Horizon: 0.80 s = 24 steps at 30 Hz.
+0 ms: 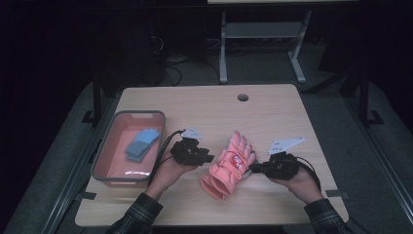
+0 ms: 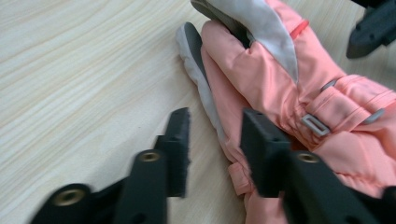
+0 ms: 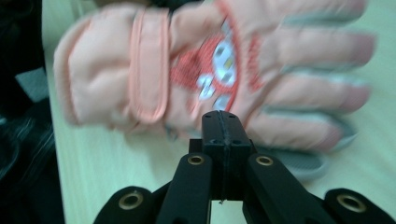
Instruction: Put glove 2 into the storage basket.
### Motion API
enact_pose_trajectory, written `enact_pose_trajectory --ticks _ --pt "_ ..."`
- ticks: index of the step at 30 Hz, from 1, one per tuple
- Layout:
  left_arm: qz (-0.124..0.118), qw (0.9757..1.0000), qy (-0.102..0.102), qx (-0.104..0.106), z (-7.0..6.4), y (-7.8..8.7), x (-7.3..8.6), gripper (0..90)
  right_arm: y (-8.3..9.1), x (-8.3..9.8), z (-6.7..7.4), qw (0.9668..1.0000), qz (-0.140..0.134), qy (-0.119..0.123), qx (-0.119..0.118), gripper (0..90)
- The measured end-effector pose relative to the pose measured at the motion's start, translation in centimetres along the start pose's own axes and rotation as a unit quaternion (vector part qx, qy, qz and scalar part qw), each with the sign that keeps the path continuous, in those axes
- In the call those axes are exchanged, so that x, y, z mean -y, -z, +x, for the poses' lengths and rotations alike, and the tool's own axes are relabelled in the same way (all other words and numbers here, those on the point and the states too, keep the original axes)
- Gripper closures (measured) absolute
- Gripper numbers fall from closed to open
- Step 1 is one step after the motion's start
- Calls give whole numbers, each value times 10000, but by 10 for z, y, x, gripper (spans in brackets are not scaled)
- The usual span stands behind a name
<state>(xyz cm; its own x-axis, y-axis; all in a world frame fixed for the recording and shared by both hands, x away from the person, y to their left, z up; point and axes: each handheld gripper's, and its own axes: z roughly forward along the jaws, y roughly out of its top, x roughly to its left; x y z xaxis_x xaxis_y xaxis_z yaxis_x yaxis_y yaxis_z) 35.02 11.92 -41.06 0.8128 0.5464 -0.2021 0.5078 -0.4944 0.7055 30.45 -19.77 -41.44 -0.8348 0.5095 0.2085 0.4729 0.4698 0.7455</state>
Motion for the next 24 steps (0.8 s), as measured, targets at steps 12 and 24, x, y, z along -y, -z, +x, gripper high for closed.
enact_pose_trajectory --ticks 12,24 --pt "-166 9996 59 229 2 23 -15 274 -15 -28 -6 9992 -275 20 282 900" --pt "-129 9993 -55 345 -5 16 -24 179 -47 -27 -12 9992 85 9 395 900"
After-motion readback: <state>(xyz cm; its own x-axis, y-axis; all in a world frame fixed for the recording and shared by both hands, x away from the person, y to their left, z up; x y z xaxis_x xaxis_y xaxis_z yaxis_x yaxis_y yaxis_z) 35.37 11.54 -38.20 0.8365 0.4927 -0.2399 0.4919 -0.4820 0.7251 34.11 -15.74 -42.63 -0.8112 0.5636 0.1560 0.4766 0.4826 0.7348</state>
